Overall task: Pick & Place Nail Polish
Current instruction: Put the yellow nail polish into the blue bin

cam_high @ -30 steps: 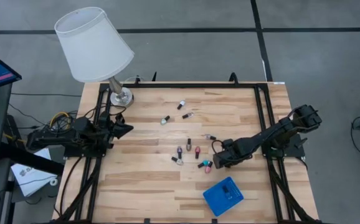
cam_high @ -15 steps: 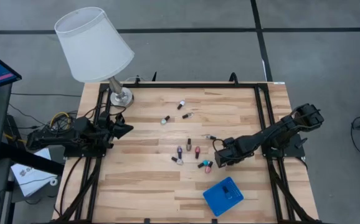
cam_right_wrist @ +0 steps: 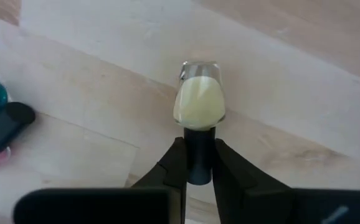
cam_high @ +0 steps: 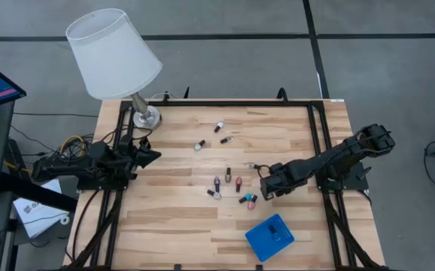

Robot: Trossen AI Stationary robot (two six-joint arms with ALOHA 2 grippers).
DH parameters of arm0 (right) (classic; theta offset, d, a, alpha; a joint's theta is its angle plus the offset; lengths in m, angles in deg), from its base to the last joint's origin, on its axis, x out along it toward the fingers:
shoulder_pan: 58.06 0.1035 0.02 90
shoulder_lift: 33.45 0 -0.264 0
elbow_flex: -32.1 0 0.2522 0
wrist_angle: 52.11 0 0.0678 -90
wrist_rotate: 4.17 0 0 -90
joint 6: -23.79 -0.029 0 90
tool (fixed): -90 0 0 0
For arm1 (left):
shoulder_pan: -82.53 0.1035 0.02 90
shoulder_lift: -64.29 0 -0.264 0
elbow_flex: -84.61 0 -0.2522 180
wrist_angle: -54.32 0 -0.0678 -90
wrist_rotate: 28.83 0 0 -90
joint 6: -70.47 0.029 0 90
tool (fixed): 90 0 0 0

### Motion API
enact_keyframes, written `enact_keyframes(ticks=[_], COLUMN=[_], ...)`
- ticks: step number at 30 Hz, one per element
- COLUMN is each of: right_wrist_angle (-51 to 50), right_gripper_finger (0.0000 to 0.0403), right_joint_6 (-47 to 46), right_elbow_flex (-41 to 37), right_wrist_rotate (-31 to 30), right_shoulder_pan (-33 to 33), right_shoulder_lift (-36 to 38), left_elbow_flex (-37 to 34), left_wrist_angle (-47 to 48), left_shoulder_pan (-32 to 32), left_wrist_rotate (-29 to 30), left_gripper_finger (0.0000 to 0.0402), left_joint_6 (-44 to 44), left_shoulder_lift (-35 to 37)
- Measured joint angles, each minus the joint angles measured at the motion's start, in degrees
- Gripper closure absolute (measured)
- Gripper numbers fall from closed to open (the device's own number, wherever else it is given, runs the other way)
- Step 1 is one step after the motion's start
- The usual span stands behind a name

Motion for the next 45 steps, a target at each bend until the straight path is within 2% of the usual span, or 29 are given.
enact_keyframes(ticks=[4, 8, 14, 17, 23, 28, 36, 45], right_wrist_angle=[-3.23, -8.58, -10.96, -10.69, -8.07, -5.47, 5.67, 4.1], right_gripper_finger=[0.0366, 0.0366, 0.0366, 0.0366, 0.0366, 0.0366, 0.0365, 0.0358], right_joint_6=[3.21, 7.29, 9.38, 6.27, -6.31, -13.36, -15.14, -17.06], right_elbow_flex=[3.29, 10.33, 22.34, 25.84, 26.06, 25.97, 26.18, 29.65], right_wrist_rotate=[-0.02, -1.14, -2.02, -1.73, -1.33, -1.29, -0.78, 2.93], right_shoulder_pan=[0.13, 1.36, 7.0, 10.96, 19.52, 23.81, 25.29, 25.68], right_shoulder_lift=[0.0, 0.67, 0.83, 0.85, 0.45, -3.22, -12.89, -19.72], left_elbow_flex=[0.0, 0.0, 0.0, 0.0, 0.0, 0.0, 0.0, 0.0], left_wrist_angle=[0.0, -0.02, -0.02, -0.04, -0.07, -0.15, -0.22, -0.48], left_shoulder_pan=[0.0, 0.0, 0.0, 0.01, 0.0, 0.0, 0.0, 0.0], left_wrist_rotate=[-0.02, -0.01, -0.02, 0.0, 0.0, 0.0, -0.02, -0.01], left_gripper_finger=[0.0401, 0.0401, 0.0401, 0.0401, 0.0401, 0.0401, 0.0401, 0.0401], left_joint_6=[-0.02, -0.01, 0.0, 0.0, 0.0, 0.0, -0.01, 0.0], left_shoulder_lift=[0.0, 0.0, 0.0, 0.0, 0.0, 0.0, 0.0, 0.0])
